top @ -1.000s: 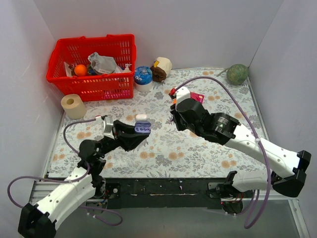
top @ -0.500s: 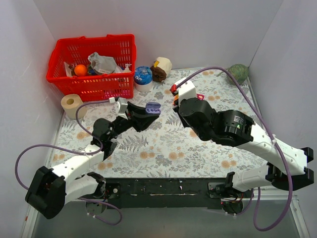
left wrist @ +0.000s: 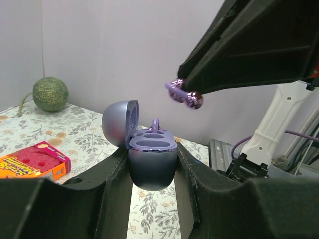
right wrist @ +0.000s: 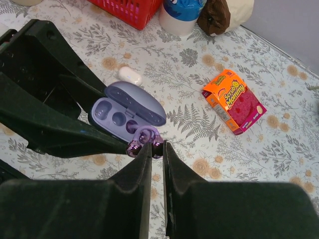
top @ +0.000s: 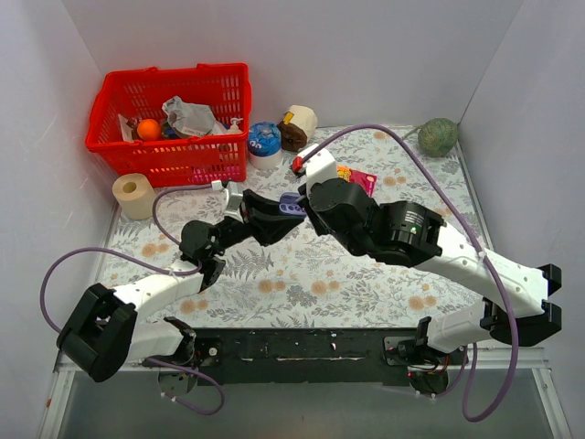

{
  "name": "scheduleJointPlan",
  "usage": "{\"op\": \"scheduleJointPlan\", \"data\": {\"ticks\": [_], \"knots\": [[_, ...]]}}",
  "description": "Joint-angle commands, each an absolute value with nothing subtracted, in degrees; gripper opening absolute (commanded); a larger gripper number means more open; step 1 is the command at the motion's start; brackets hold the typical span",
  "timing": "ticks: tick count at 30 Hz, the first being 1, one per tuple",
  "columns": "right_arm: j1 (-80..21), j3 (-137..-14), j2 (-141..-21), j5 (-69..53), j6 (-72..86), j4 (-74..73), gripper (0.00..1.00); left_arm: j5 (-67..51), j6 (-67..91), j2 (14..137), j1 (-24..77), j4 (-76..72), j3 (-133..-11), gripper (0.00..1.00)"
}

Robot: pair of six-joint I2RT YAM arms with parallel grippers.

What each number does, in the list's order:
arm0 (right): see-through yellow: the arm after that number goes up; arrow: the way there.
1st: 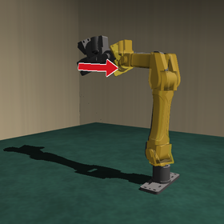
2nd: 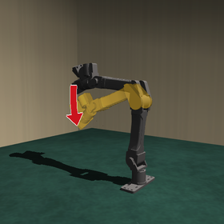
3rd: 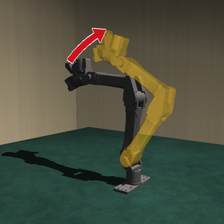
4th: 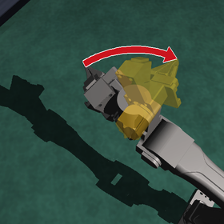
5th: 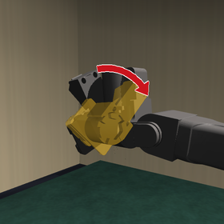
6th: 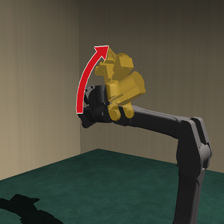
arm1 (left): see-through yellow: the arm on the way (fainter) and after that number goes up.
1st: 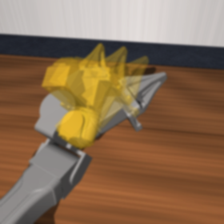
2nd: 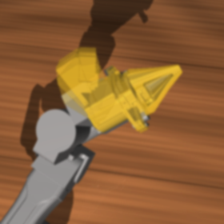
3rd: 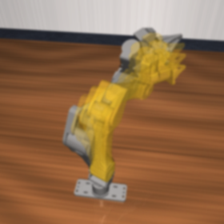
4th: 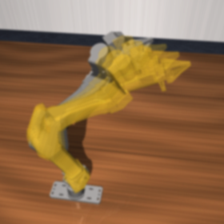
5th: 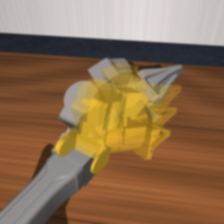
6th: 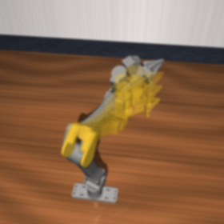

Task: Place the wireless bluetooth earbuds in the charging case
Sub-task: Place the earbud in the charging case.

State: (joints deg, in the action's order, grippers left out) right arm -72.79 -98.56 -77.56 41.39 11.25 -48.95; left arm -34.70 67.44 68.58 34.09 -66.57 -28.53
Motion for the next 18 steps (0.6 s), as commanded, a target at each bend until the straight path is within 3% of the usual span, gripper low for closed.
{"op": "scheduleJointPlan", "data": {"ticks": [1,18], "knots": [[-73.13,-99.93,-79.71,41.57,10.37,-45.7,0.01,-35.94,67.15,68.2,35.42,-67.94,-28.65,0.0],[-73.04,-97.65,-79.54,35.77,10.55,-42.1,0.01,-38.14,71.36,69.17,35.95,-73.29,-27.42,0.0]]}}
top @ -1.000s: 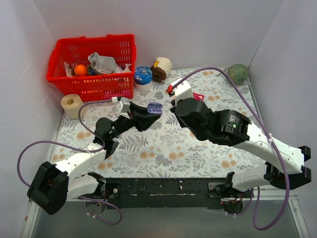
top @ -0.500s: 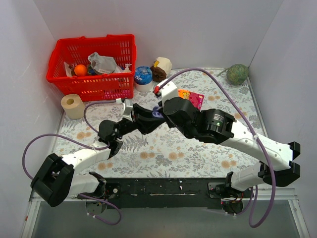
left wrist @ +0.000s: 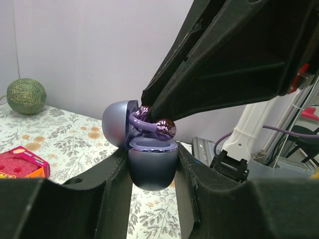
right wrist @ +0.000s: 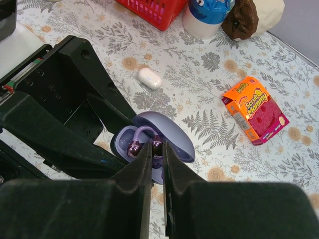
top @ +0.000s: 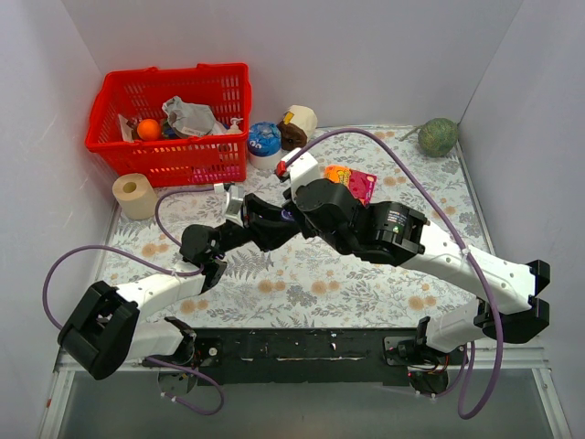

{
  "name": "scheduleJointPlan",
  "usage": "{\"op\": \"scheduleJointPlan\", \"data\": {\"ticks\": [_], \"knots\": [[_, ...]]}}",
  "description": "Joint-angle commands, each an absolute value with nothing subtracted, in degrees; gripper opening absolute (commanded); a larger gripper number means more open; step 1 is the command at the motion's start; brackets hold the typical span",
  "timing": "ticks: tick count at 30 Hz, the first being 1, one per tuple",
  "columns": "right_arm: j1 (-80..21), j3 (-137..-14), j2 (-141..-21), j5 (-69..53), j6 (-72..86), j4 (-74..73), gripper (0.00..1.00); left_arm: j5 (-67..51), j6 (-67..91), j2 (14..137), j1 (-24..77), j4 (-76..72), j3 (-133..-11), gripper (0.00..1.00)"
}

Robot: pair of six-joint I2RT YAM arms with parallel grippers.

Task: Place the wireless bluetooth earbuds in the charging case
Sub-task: Place the earbud in the charging case.

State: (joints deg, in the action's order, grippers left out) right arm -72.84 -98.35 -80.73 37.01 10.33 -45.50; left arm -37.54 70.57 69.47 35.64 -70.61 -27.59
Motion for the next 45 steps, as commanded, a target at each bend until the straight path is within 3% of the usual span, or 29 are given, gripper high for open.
{"op": "scheduleJointPlan", "data": {"ticks": [1,5,12,18,34,39,45], "knots": [[-73.12,-97.56,-79.45,35.34,10.55,-41.93,0.01,-38.06,71.72,69.43,35.95,-73.65,-27.42,0.0],[-73.13,-97.64,-79.98,35.42,11.16,-42.54,0.01,-37.97,73.12,69.96,35.95,-75.06,-27.25,0.0],[-73.13,-98.26,-79.19,37.0,11.86,-43.5,0.22,-36.74,71.9,68.64,36.04,-73.13,-26.46,0.0],[-73.13,-98.44,-78.84,37.53,12.3,-44.3,0.29,-36.3,71.54,67.94,36.04,-72.51,-26.02,0.0],[-73.13,-105.29,-78.75,35.69,13.89,-46.75,0.37,-34.28,69.09,66.88,35.95,-69.7,-26.37,0.0],[-73.13,-107.4,-80.33,34.89,15.29,-48.87,0.33,-34.54,68.99,66.53,36.04,-69.61,-26.72,0.0],[-72.78,-104.59,-79.19,33.66,18.36,-48.17,0.34,-34.19,67.77,65.57,36.04,-68.38,-26.54,0.0]]}}
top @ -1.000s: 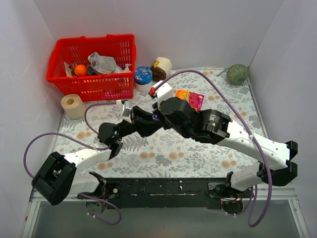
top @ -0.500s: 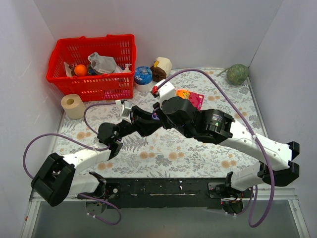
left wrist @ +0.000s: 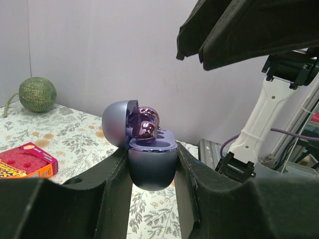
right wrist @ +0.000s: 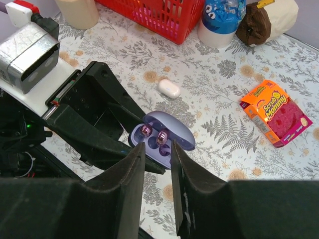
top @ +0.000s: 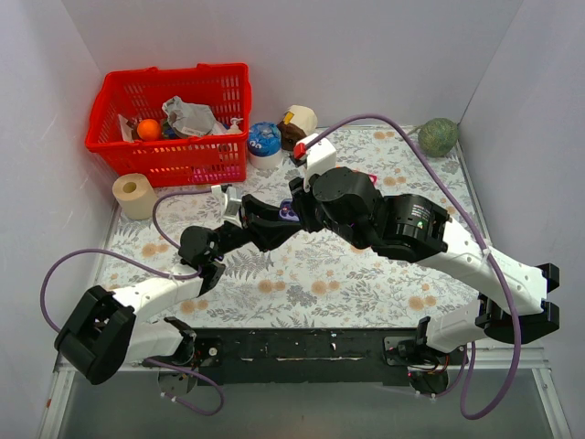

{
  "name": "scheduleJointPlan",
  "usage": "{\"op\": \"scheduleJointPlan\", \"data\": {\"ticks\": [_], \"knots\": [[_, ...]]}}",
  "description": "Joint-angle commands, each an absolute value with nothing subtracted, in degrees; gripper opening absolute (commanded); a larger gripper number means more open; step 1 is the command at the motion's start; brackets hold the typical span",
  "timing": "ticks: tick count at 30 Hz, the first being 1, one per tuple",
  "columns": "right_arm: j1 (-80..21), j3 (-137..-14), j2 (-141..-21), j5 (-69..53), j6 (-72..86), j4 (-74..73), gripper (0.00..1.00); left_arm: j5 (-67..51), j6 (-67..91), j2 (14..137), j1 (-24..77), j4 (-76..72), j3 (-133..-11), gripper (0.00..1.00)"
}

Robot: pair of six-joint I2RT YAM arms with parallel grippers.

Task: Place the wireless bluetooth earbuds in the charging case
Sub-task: Place the earbud in the charging case.

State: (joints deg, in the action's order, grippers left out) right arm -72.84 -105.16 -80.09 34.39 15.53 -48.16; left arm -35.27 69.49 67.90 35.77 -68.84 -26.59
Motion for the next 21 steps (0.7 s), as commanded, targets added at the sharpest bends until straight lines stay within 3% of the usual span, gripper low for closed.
{"op": "scheduleJointPlan", "data": {"ticks": [1,21], "knots": [[-72.69,-104.24,-79.28,33.05,18.72,-48.16,0.35,-34.28,67.76,65.39,36.04,-68.29,-26.54,0.0],[-68.03,-101.25,-80.6,28.3,20.57,-46.14,0.38,-34.54,66.71,63.54,36.04,-66.27,-26.28,0.0]]}}
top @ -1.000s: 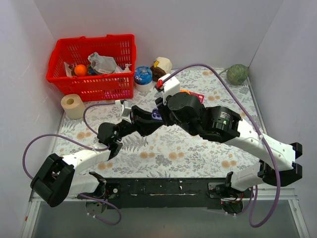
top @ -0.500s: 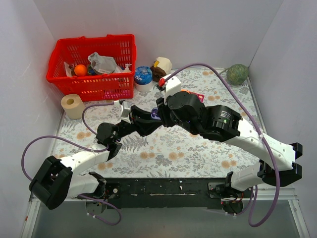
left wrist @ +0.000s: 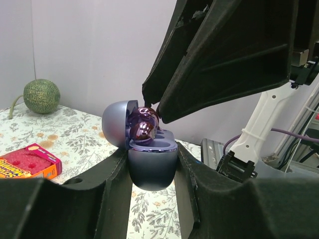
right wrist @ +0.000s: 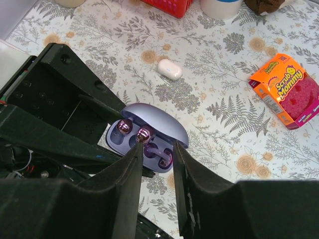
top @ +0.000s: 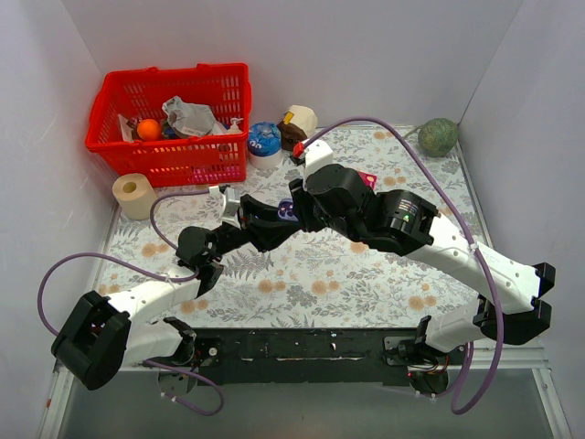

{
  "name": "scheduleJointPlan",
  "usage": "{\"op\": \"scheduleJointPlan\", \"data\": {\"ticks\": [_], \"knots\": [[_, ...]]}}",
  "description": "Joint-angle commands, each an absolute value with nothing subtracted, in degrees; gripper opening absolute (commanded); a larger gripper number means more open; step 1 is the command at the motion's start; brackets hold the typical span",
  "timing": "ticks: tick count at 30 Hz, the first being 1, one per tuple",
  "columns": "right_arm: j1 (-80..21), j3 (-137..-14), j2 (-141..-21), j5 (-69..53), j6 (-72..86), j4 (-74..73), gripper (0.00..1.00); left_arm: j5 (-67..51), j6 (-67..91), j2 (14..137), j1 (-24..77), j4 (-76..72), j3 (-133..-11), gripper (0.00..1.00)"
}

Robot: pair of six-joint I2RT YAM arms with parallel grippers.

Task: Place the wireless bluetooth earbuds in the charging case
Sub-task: Place the earbud in the charging case.

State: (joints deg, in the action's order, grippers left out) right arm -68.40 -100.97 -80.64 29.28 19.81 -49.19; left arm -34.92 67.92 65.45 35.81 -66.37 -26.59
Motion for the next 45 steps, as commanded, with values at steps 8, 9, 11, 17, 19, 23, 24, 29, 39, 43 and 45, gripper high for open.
{"op": "scheduleJointPlan", "data": {"ticks": [8,9,11,17,19,23,24,29,39,43,45], "knots": [[-68.03,-101.6,-79.89,27.95,20.83,-45.26,0.42,-34.37,66.01,63.81,36.04,-65.57,-26.54,0.0],[-68.03,-101.6,-79.89,27.86,20.74,-45.18,0.42,-34.37,65.92,63.9,36.04,-65.57,-26.54,0.0],[-68.12,-101.6,-80.33,27.95,20.48,-45.44,0.42,-34.54,66.18,64.16,36.04,-65.83,-26.54,0.0],[-67.33,-101.78,-82.0,27.95,20.65,-47.1,0.4,-35.07,66.62,64.16,36.04,-66.27,-26.98,0.0],[-67.06,-101.6,-82.26,27.95,20.74,-47.37,0.4,-35.07,66.62,64.07,36.04,-65.92,-26.89,0.0],[-66.45,-100.64,-82.09,27.16,20.74,-46.67,0.36,-35.07,66.62,63.81,36.04,-66.09,-26.54,0.0],[-66.36,-100.55,-82.09,26.98,20.66,-46.41,0.35,-35.16,66.62,63.72,36.04,-66.01,-26.54,0.0],[-66.09,-99.5,-81.65,25.75,19.95,-45.44,0.22,-35.51,66.88,63.63,36.04,-66.27,-26.54,0.0],[-66.09,-97.57,-79.37,23.21,18.99,-43.07,0.01,-35.68,68.02,63.9,36.04,-67.23,-26.46,0.0],[-66.09,-94.5,-74.73,18.82,15.91,-37.98,0.01,-37.26,70.83,64.51,36.04,-68.82,-26.37,0.0],[-66.18,-92.73,-72.78,15.84,12.59,-34.13,0.01,-39.88,72.94,65.04,36.04,-70.74,-26.46,0.0]]}}
